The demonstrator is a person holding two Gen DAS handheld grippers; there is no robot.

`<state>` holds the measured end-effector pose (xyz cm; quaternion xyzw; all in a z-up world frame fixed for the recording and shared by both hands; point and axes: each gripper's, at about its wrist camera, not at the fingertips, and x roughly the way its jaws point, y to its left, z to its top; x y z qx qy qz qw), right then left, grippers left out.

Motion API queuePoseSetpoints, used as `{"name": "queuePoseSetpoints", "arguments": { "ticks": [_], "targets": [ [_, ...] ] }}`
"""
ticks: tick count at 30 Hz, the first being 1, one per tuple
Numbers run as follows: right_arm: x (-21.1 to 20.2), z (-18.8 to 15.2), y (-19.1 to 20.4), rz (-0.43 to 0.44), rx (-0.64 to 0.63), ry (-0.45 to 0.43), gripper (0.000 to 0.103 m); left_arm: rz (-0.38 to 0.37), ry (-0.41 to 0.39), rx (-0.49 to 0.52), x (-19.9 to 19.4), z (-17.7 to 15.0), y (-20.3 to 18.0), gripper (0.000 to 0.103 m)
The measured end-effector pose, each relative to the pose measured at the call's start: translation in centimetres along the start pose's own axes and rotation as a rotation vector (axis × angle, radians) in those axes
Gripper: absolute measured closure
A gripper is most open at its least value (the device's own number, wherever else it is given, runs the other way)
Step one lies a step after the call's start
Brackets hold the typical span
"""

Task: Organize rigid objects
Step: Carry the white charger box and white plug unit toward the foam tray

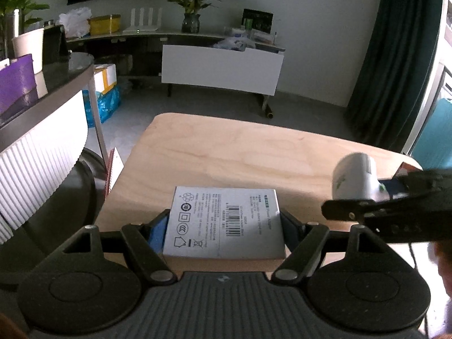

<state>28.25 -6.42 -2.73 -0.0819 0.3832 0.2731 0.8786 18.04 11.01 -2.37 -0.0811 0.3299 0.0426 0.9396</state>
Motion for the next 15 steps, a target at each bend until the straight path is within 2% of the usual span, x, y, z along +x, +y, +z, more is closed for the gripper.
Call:
{"name": "queuePoseSetpoints", "arguments": {
  "ticks": [5, 15],
  "targets": [
    [-4.1, -1.2, 1.0, -0.023, 0.058, -0.041, 0.023, 0.0, -0.022, -0.021, -2.4, 0.1, -0.2, 0.024],
    [-11.4, -4.1, 3.3, -0.093, 0.122, -0.118, 0.023, -0.008, -0.044, 0.007, -7.5, -0.6, -2.5, 0.024]
  ]
}}
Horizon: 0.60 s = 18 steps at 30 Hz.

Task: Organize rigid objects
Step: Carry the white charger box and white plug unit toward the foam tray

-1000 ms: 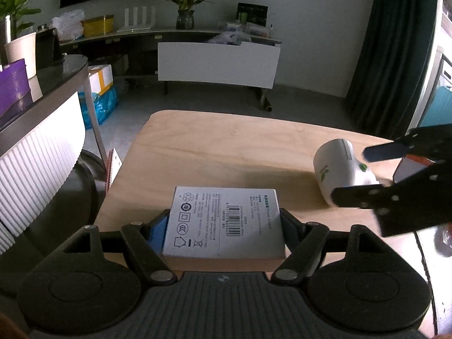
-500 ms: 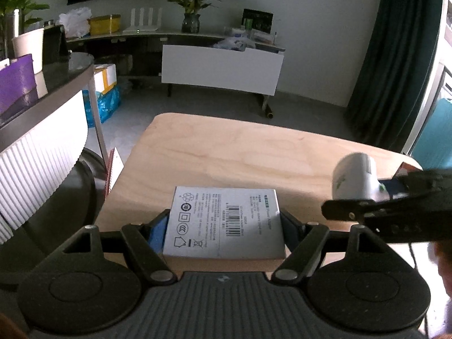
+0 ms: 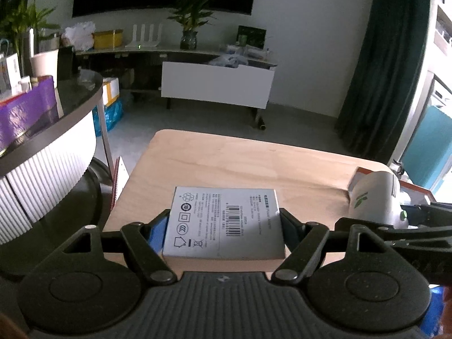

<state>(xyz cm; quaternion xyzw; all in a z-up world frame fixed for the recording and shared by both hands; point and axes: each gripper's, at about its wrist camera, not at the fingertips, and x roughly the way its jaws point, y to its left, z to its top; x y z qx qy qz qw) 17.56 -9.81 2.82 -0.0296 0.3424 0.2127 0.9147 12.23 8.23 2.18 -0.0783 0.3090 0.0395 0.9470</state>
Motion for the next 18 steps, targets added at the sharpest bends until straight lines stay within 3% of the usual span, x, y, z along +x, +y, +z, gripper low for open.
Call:
{"name": "queuePoseSetpoints", "arguments": {
  "ticks": [18],
  "targets": [
    [-10.3, -4.5, -0.3, -0.085, 0.102, -0.104, 0.023, -0.048, -0.043, 0.021, -5.8, -1.7, -3.0, 0.024]
  ]
}}
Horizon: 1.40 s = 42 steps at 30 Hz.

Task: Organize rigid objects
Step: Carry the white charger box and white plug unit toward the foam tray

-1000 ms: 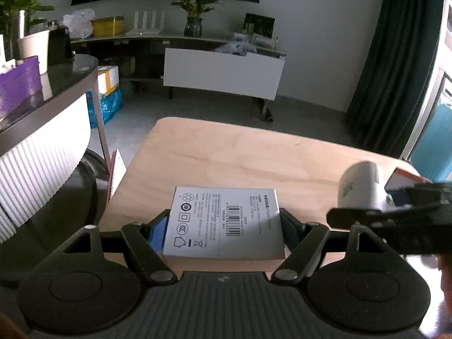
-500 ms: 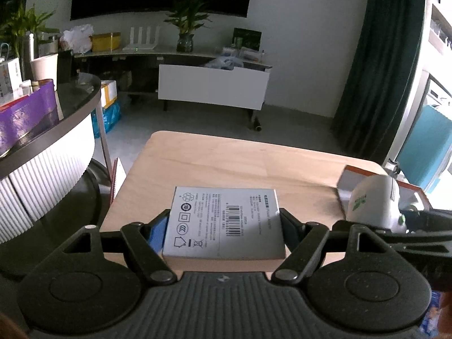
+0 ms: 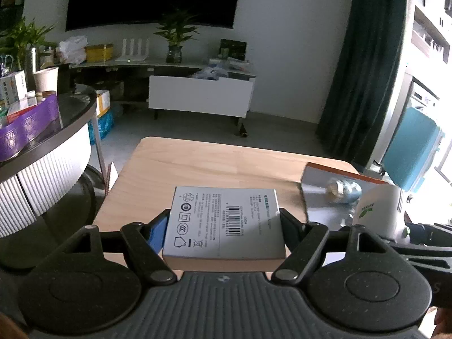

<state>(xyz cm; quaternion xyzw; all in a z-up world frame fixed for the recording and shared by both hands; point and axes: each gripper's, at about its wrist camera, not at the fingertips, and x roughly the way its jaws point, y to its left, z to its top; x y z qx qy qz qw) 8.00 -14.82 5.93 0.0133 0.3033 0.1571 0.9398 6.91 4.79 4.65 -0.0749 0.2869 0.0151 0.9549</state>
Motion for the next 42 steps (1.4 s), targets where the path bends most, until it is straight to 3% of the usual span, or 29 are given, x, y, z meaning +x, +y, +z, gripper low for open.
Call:
{"name": "queuePoseSetpoints", "arguments": {
  "ticks": [17, 42],
  "targets": [
    [-3.8, -1.0, -2.4, -0.061, 0.045, -0.045, 0.023, -0.066, -0.005, 0.06, -1.1, -1.2, -2.7, 0.024],
    [-4.3, -1.3, -3.5, -0.094, 0.084, -0.055, 0.023, -0.105, 0.014, 0.094, -0.5, -1.4, -3.5, 0.024]
  ]
}}
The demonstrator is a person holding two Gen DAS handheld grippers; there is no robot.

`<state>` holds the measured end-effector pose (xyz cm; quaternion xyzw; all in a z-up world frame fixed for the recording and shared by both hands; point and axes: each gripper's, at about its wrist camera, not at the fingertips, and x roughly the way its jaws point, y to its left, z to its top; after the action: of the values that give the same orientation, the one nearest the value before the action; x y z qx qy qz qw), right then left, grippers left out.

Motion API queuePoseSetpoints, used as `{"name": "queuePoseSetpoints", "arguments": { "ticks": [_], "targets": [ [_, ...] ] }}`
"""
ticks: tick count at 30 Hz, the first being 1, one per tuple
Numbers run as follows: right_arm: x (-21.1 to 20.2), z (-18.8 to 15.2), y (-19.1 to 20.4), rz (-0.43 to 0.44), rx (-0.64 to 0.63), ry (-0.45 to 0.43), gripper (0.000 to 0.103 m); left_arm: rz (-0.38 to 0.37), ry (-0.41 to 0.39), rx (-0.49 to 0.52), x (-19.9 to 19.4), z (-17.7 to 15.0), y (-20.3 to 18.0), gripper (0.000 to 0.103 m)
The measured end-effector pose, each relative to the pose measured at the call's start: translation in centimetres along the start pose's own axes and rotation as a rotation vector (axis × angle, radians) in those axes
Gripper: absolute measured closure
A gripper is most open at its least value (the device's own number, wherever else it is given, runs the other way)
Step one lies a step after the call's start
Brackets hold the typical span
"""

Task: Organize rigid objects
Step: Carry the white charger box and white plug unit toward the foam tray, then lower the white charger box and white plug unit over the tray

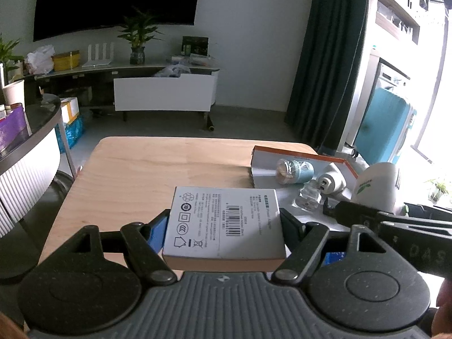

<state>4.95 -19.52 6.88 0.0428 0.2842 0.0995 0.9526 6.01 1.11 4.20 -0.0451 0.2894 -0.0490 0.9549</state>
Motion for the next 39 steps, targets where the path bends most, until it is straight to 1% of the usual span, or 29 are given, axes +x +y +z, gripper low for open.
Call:
{"name": "queuePoseSetpoints", "arguments": {
  "ticks": [11, 27, 39],
  "targets": [
    [-0.5, -0.1, -0.6, -0.02, 0.022, -0.011, 0.023, -0.018, 0.009, 0.014, 0.4, 0.0, -0.1, 0.024],
    [-1.3, -0.3, -2.3, -0.056, 0.049, -0.027, 0.023, -0.053, 0.014, 0.051, 0.9, 0.0, -2.0, 0.024],
    [-1.7, -0.5, -5.0, -0.116, 0.088, -0.032, 0.023, -0.098, 0.027, 0.074, 2.0, 0.1, -3.7, 0.024]
  ]
}}
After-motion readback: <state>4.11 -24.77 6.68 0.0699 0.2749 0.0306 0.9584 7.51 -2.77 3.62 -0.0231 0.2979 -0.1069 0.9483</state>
